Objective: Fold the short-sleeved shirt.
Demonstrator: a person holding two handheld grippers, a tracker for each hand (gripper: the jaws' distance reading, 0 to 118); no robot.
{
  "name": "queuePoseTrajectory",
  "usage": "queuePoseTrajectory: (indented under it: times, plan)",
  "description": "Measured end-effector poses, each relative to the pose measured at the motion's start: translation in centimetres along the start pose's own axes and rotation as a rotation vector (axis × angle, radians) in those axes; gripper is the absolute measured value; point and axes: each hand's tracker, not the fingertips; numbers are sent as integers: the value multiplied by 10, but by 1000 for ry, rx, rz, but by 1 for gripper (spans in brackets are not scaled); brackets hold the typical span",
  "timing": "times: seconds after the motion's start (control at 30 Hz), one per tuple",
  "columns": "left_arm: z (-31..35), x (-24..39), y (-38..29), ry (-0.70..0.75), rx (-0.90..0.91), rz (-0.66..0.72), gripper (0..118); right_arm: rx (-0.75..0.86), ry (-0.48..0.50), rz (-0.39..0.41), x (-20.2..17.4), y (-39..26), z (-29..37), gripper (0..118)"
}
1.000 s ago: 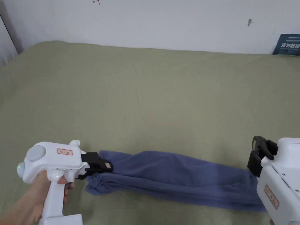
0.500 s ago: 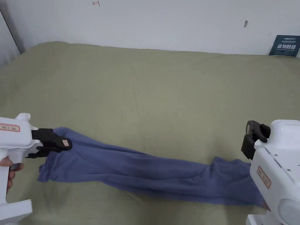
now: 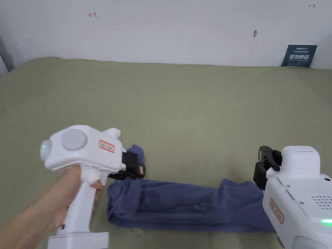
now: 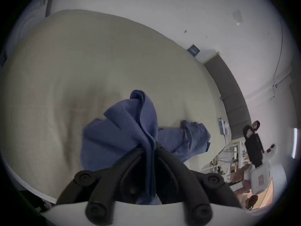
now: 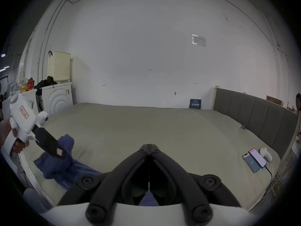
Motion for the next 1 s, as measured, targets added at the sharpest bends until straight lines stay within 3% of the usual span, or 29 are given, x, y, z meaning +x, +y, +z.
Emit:
queuePoseTrajectory:
  times: [0.5, 0.53, 0.6, 0.63, 0.7, 0.77, 0.8, 0.83, 0.87, 0.9, 1.0]
  plan:
    - [-133, 57, -6, 19, -104, -10, 9, -41, -59, -23, 30, -12, 0, 0]
    - [-135, 54, -6, -8, -94, -1, 25, -45, -60, -23, 30, -13, -1, 0]
    - [-136, 52, -8, -109, -96, 42, 98, -54, -59, -27, 30, -15, -1, 0]
    - [-134, 52, -9, -111, -94, 51, 118, -57, -56, -29, 30, -16, -1, 0]
    - [-115, 51, -14, -76, -33, 21, 118, -61, -56, -21, 28, -18, 0, 0]
    - [-92, 45, -19, -74, -37, -18, 111, -67, -54, -16, 27, -19, 0, 0]
    - [-77, 39, -22, -89, -7, -23, 99, -68, -48, -16, 27, -19, 0, 0]
    - [-66, 37, -19, -123, 26, -24, 64, -68, -46, -14, 26, -19, 1, 0]
    - [-54, 30, -20, -147, 39, -24, 11, -67, -44, -12, 25, -19, 1, 0]
    - [-45, 20, -22, -157, 67, -16, 0, -65, -40, -11, 25, -19, 1, 0]
    - [-45, -11, -18, -125, 80, 12, 0, -66, -31, -13, 23, -19, 1, 0]
